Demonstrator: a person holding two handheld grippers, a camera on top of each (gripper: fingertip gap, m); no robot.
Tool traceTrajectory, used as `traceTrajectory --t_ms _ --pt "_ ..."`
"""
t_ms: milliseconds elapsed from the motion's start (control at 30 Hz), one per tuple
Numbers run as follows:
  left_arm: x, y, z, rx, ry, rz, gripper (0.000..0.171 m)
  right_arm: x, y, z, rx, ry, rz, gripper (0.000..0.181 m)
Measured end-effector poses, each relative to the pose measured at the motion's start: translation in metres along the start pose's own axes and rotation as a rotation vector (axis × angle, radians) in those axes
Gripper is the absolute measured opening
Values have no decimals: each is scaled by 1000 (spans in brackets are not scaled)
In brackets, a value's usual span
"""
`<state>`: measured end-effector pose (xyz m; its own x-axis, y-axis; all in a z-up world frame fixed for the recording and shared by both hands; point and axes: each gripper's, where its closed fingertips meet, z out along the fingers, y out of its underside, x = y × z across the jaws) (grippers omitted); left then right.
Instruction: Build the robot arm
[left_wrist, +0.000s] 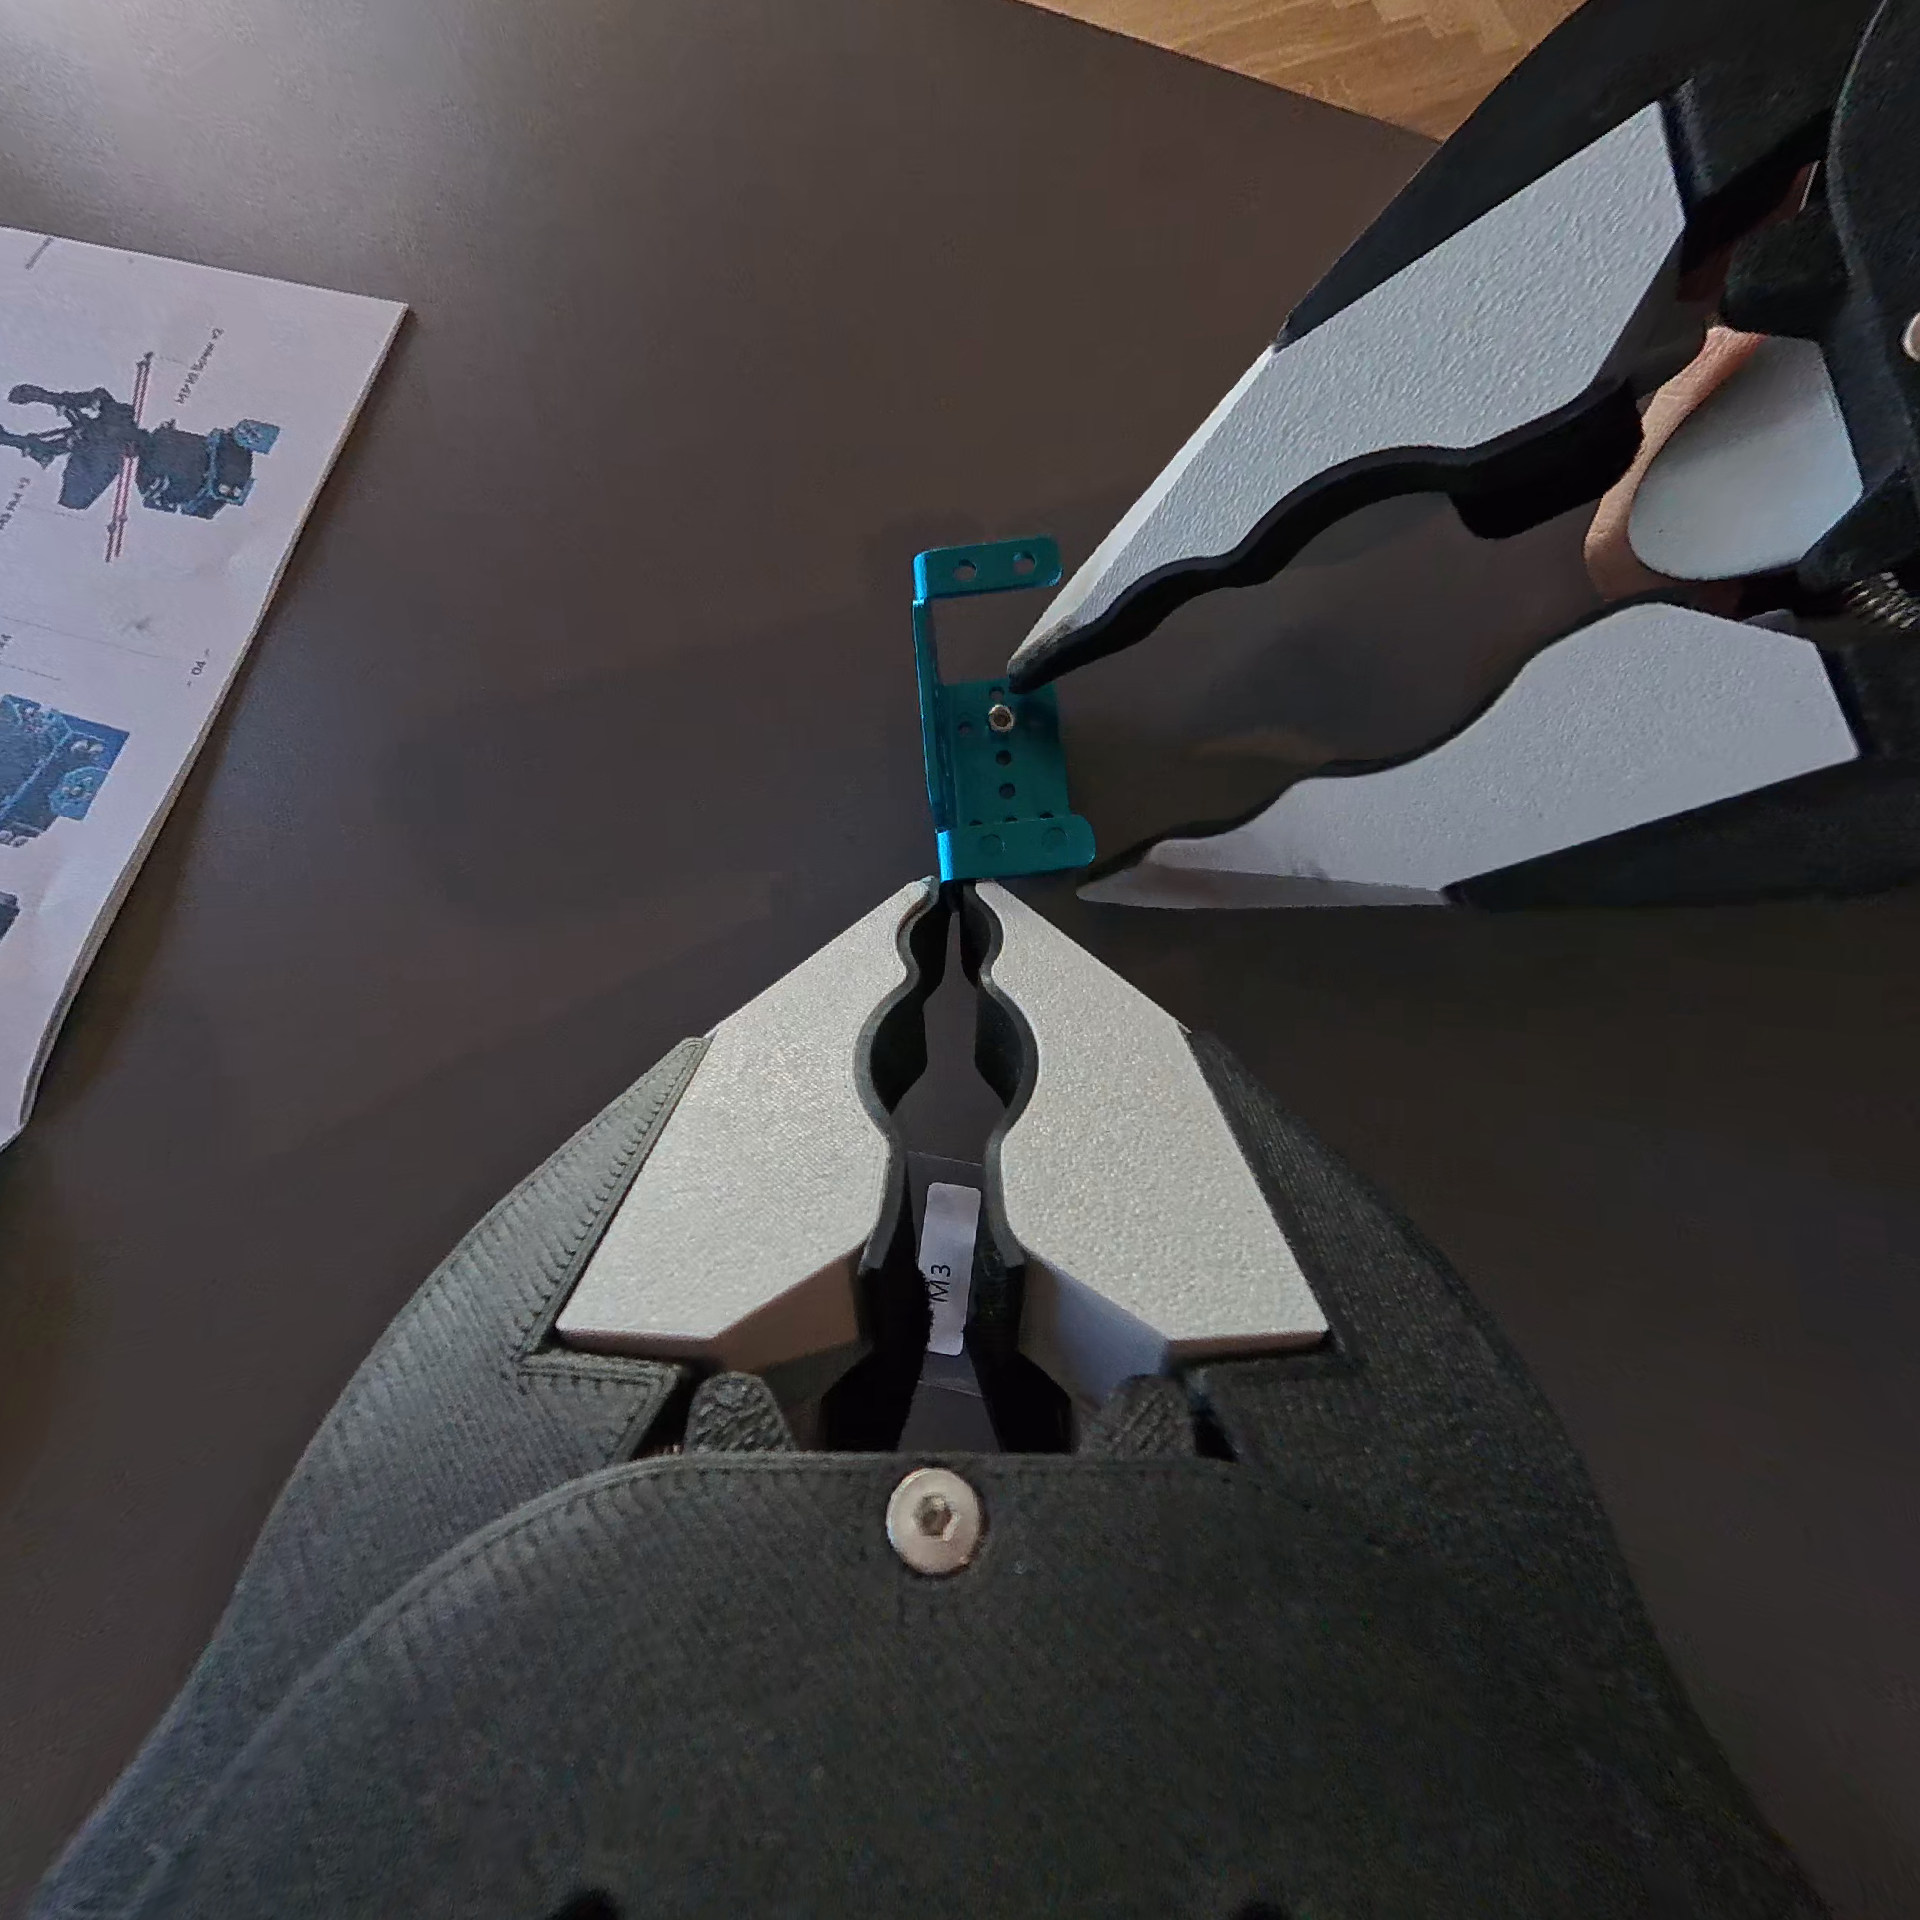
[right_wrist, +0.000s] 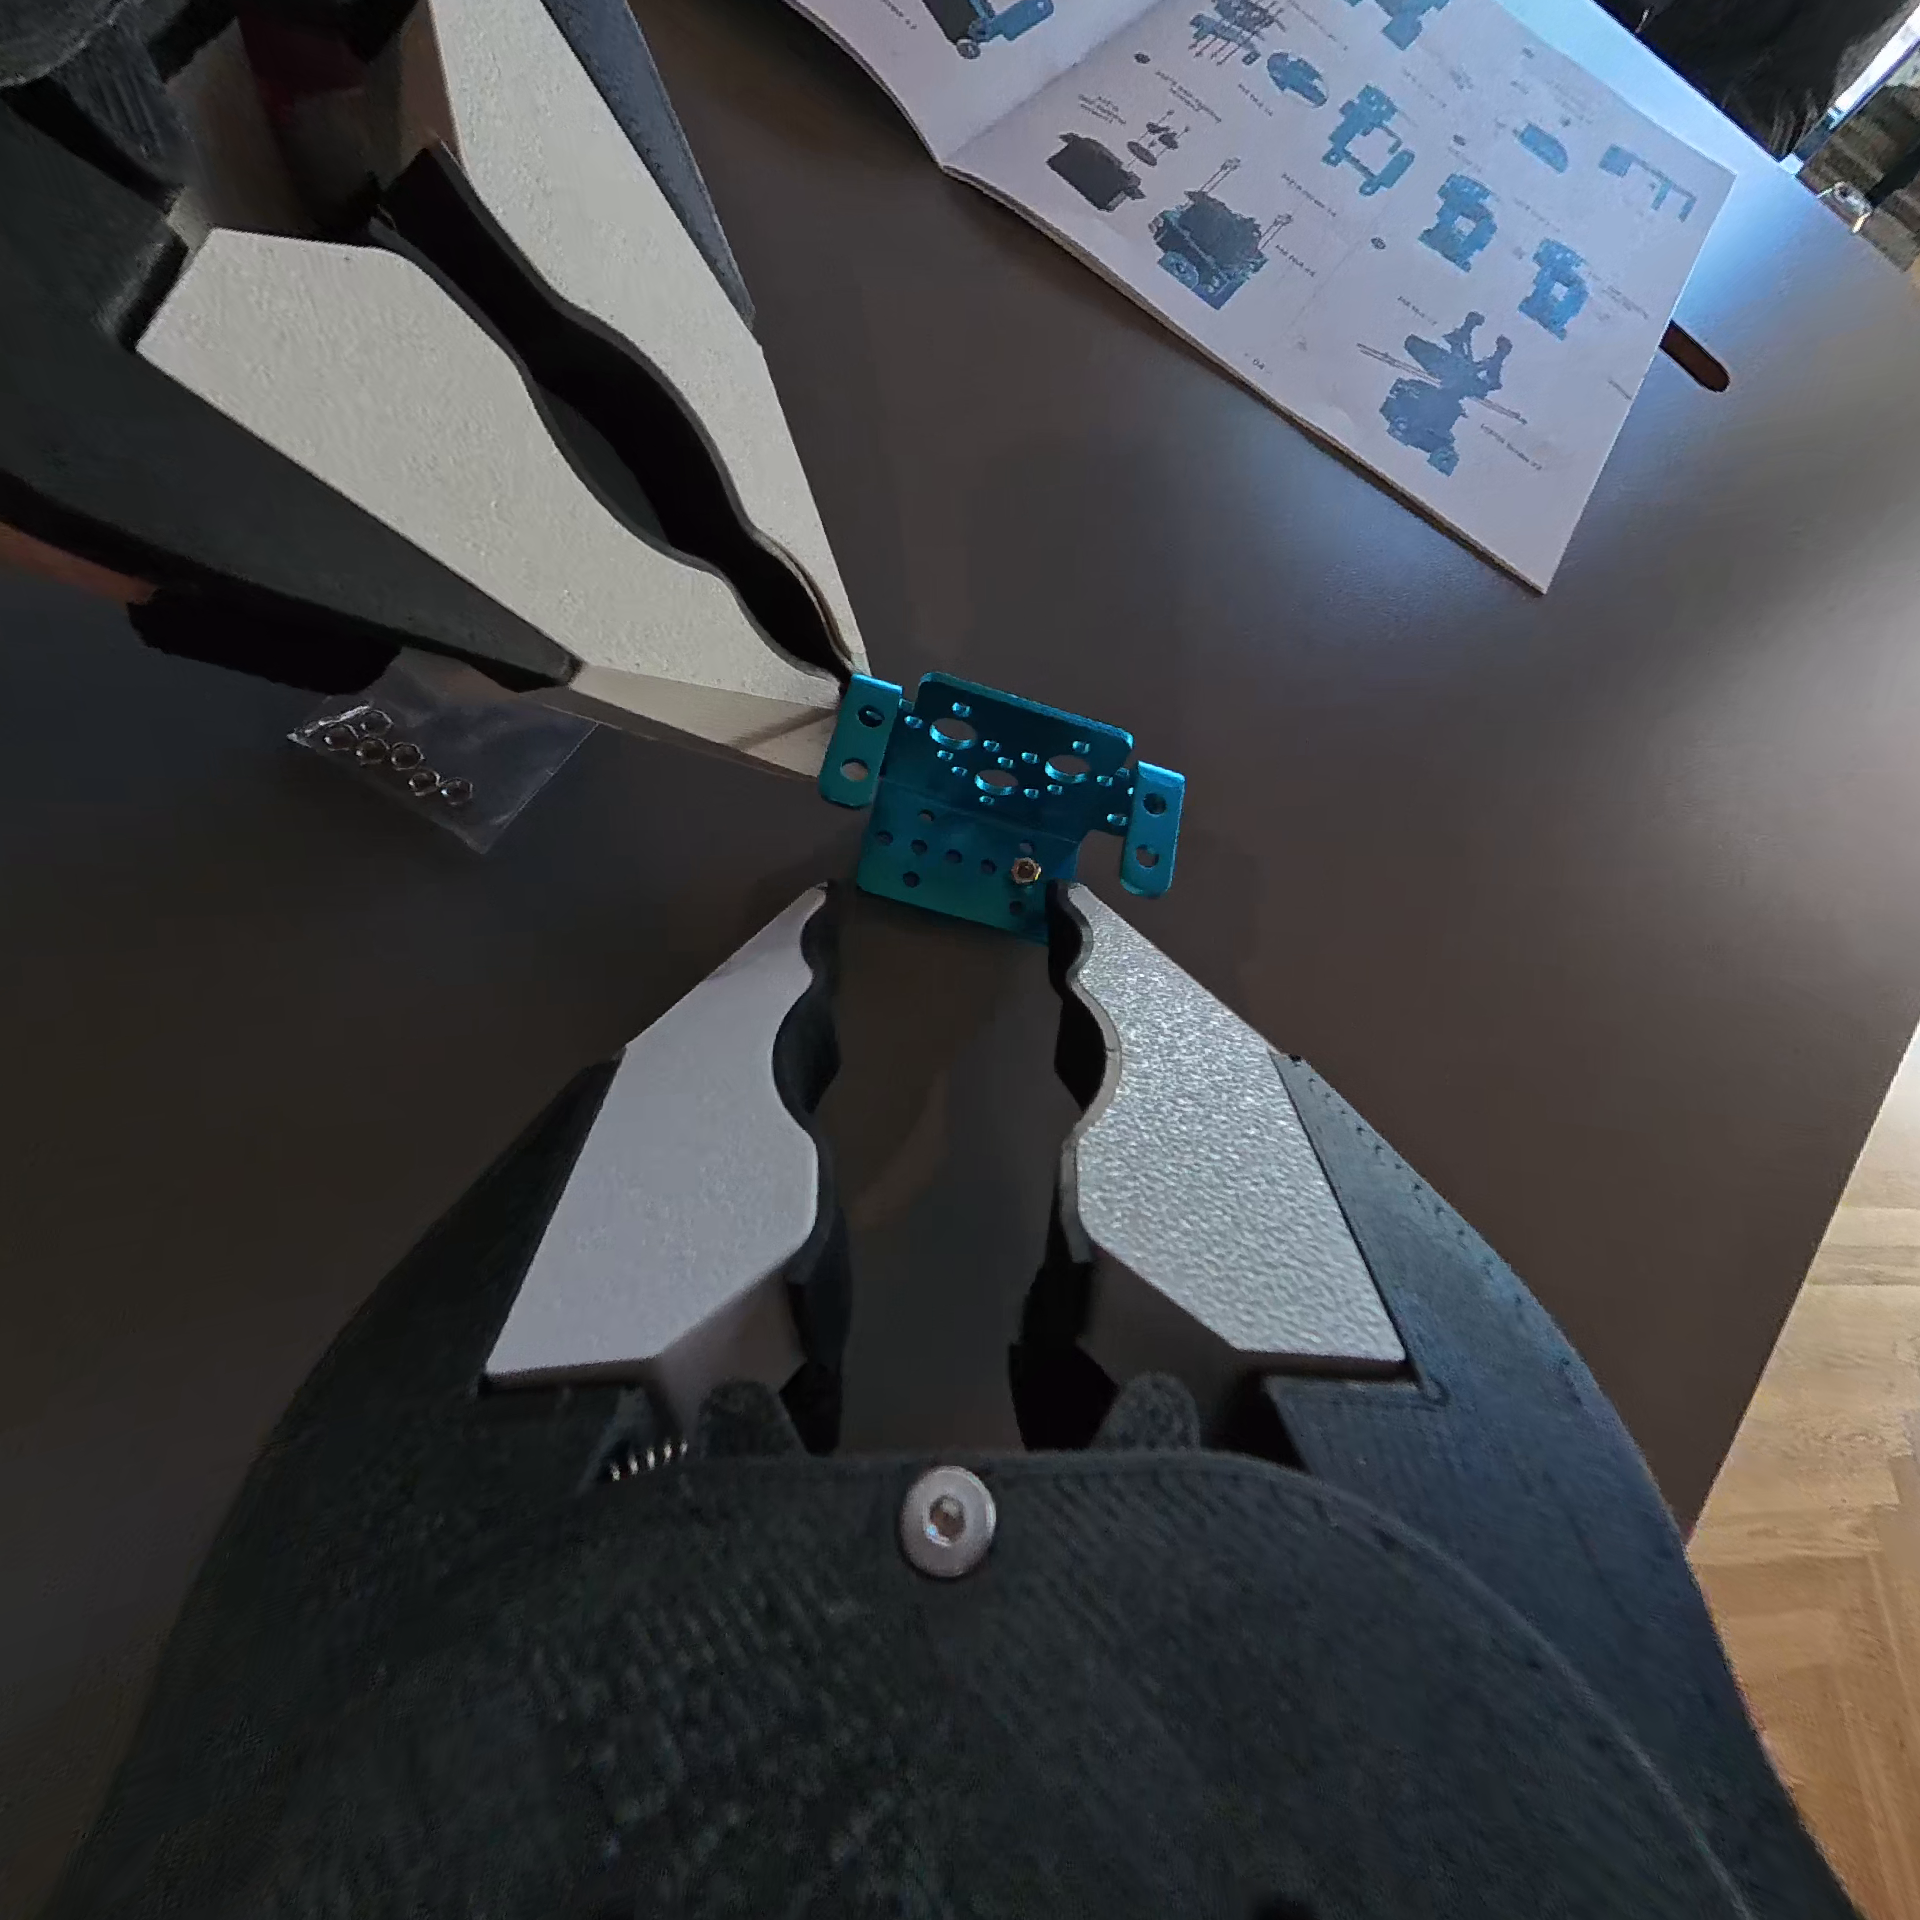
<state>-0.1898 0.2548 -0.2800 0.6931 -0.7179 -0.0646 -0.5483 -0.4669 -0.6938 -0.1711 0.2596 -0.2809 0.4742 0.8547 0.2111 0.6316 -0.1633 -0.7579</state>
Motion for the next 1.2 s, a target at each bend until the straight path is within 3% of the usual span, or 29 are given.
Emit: traceTrajectory --t_ms 300,533,667,1200 --pt "0 0 0 0 0 0 1 0 -1 -3 31 -2 36 26" --pt "0 0 0 1 1 -3 1 9 -2 -10 71 -13 165 25" --pt "1 0 0 1 1 -2 1 17 -2 -6 66 23 101 8" --pt "2 0 0 1 4 -1 1 14 1 3 21 -42 182 6"
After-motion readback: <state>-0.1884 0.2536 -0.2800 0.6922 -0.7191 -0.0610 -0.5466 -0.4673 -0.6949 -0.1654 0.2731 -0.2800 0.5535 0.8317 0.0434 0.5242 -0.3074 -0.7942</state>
